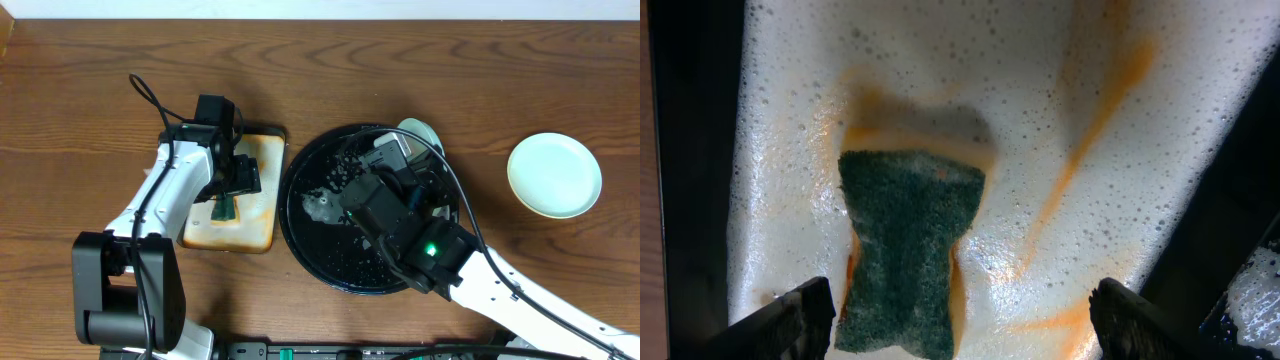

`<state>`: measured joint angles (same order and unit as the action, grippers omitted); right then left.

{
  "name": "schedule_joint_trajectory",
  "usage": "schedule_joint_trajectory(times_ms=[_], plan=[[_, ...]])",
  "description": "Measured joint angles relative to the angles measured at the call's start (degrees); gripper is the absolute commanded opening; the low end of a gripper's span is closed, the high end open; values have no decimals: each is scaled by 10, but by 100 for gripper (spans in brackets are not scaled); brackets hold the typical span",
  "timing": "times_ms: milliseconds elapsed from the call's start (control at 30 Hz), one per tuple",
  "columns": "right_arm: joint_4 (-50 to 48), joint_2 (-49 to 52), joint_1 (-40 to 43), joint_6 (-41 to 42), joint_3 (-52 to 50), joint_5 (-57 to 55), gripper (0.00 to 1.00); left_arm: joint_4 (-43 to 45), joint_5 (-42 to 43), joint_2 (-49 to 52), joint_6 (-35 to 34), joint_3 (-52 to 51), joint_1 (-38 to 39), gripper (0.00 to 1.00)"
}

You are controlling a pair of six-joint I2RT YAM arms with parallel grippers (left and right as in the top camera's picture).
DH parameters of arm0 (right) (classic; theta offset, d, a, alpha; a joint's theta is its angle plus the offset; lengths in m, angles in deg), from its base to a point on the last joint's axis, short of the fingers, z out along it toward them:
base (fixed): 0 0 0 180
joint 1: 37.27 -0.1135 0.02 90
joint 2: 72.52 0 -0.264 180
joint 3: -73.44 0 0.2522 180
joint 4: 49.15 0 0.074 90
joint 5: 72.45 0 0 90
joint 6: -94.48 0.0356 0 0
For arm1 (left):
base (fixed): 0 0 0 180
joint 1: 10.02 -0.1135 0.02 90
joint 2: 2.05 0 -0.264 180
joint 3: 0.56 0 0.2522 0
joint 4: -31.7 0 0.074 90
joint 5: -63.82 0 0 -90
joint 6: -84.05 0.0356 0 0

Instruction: Clean dirty plates on tray and stack at the side

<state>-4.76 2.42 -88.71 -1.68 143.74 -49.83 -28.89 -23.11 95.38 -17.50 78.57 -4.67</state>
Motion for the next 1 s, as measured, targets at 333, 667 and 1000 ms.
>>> schedule_joint_trajectory(times_ms=[333, 667, 1000], plan=[[-10, 0, -34, -16, 0, -11, 1, 0, 0, 0, 0, 0, 0, 83], [7, 0, -14, 0, 0, -3, 1, 0, 0, 0, 0, 0, 0, 83], [30, -11, 114, 100, 0, 116, 1, 0, 0, 0, 0, 0, 0, 84]])
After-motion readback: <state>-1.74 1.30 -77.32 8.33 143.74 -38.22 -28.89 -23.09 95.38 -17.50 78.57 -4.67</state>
